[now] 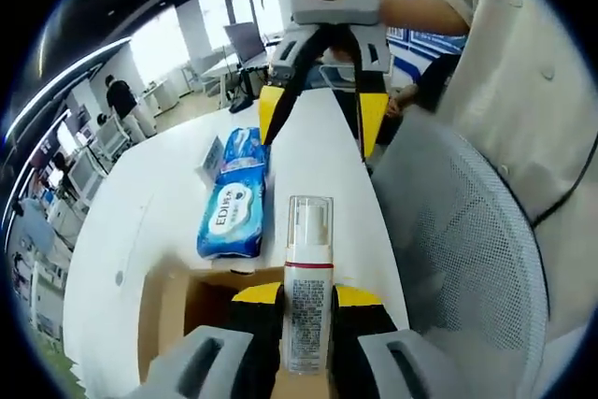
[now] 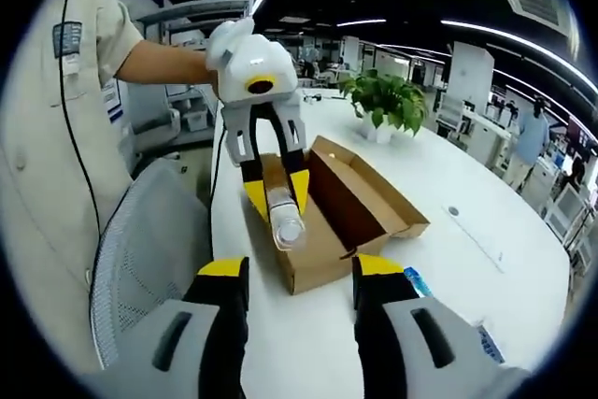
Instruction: Operate the shoe box by opening the lid, removing the specified soft item, and placing it in the target area until the item is outside and the box remains undamaged.
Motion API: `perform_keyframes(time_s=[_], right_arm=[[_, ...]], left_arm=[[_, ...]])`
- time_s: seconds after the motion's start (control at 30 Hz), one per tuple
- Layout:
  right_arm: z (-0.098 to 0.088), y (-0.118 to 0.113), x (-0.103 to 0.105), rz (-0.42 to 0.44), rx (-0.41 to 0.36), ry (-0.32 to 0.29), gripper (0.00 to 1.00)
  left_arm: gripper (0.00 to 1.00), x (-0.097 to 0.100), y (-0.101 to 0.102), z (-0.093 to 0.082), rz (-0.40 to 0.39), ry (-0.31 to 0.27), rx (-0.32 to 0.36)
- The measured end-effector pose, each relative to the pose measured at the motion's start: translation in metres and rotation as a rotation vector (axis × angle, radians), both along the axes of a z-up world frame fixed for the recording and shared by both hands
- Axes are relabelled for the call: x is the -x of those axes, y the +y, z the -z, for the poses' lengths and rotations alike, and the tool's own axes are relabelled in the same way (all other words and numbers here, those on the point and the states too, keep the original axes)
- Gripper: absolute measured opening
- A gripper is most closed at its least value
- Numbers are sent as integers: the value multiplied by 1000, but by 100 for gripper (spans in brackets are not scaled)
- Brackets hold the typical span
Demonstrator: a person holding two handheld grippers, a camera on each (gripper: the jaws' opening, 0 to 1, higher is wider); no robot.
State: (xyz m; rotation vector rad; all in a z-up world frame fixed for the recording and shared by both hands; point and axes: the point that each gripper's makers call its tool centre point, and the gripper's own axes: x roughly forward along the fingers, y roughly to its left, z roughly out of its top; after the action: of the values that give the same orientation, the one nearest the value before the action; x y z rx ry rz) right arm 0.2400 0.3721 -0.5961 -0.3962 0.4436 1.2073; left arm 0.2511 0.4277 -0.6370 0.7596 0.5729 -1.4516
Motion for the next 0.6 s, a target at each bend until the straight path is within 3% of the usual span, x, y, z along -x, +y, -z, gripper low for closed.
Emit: perform_keyframes(time_s=[0.6], right_arm=[[-2, 24, 10, -108, 12, -38, 29]], left_arm=[[19, 15, -21, -16, 23, 22, 108]])
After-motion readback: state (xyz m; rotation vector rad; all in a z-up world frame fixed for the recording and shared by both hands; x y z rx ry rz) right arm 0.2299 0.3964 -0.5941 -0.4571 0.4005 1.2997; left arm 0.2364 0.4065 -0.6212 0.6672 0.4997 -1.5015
